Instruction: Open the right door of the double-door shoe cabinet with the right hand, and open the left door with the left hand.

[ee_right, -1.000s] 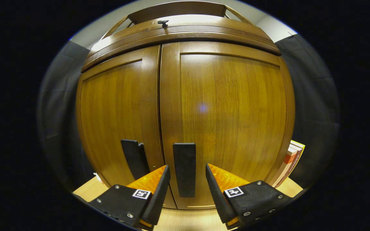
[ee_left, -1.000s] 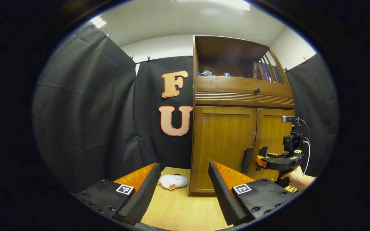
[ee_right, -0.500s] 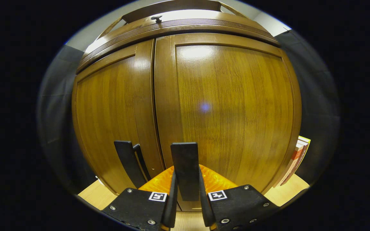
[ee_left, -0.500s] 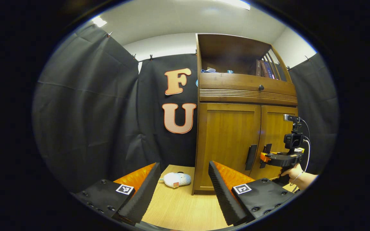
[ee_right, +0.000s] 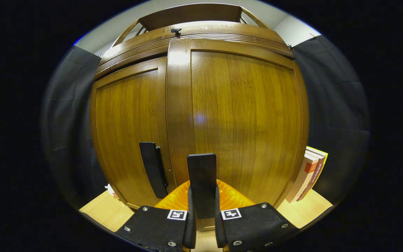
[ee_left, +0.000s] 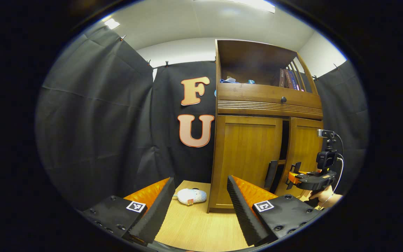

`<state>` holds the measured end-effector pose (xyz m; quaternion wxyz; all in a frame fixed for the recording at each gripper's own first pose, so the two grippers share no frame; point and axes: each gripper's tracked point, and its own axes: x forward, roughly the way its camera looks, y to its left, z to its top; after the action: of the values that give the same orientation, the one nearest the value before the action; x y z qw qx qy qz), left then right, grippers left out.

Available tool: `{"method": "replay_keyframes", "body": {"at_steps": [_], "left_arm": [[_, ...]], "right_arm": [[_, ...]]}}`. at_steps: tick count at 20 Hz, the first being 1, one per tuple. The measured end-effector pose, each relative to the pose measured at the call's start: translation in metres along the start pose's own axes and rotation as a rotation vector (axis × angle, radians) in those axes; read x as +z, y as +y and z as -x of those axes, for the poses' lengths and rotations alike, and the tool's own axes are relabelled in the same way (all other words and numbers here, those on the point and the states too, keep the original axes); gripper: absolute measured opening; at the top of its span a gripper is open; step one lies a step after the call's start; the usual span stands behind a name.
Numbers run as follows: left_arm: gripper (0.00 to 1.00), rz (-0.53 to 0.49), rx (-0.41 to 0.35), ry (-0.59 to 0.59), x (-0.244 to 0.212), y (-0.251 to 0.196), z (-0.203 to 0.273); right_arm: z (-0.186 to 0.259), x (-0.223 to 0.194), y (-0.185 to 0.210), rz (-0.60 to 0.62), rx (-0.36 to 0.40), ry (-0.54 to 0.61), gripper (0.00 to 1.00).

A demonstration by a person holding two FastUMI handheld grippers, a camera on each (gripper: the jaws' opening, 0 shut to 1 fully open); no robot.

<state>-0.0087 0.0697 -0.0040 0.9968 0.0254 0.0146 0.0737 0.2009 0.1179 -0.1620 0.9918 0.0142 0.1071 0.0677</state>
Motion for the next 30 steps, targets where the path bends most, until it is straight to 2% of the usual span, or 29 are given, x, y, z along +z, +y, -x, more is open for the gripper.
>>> {"method": "replay_keyframes", "body": {"at_steps": [13, 14, 15, 17, 18, 20, 21, 24, 26, 27, 28, 29, 30], "left_arm": [[0.93, -0.007, -0.002, 0.005, -0.001, -0.009, 0.01], [0.93, -0.004, -0.007, 0.002, 0.0, -0.014, 0.01], [0.93, -0.002, -0.01, 0.001, 0.001, -0.019, 0.009], [0.93, -0.007, -0.018, -0.003, 0.003, -0.029, 0.007], [0.93, -0.01, -0.022, -0.007, 0.004, -0.035, 0.006], [0.96, -0.016, -0.034, -0.01, 0.006, -0.049, 0.003], [0.93, -0.019, -0.039, -0.008, 0.004, -0.057, 0.003], [0.93, -0.024, -0.061, -0.002, 0.002, -0.083, 0.001], [0.93, -0.032, -0.066, -0.006, 0.004, -0.097, 0.002], [0.95, -0.041, -0.064, -0.015, 0.006, -0.104, 0.0], [0.96, -0.053, -0.059, -0.021, 0.006, -0.11, -0.002], [0.93, -0.061, -0.057, -0.024, 0.005, -0.116, -0.004], [0.93, -0.066, -0.055, -0.025, 0.006, -0.123, -0.006]], "right_arm": [[0.084, -0.005, -0.048, -0.028, -0.028, 0.014, 0.21], [0.092, -0.005, -0.054, -0.031, -0.04, 0.014, 0.26], [0.098, -0.005, -0.06, -0.023, -0.051, 0.016, 0.21], [0.109, -0.005, -0.073, -0.013, -0.068, 0.02, 0.2], [0.114, -0.004, -0.077, -0.013, -0.068, 0.021, 0.17], [0.119, -0.004, -0.084, -0.003, -0.056, 0.028, 0.16], [0.121, -0.005, -0.087, -0.001, -0.054, 0.034, 0.16], [0.132, -0.005, -0.104, 0.002, -0.052, 0.037, 0.16], [0.139, -0.006, -0.115, -0.004, -0.052, 0.042, 0.07], [0.143, -0.006, -0.121, -0.006, -0.05, 0.044, 0.13], [0.145, -0.006, -0.127, -0.004, -0.048, 0.048, 0.12], [0.147, -0.007, -0.135, 0.0, -0.049, 0.052, 0.18], [0.152, -0.006, -0.141, 0.001, -0.05, 0.053, 0.11]]}}
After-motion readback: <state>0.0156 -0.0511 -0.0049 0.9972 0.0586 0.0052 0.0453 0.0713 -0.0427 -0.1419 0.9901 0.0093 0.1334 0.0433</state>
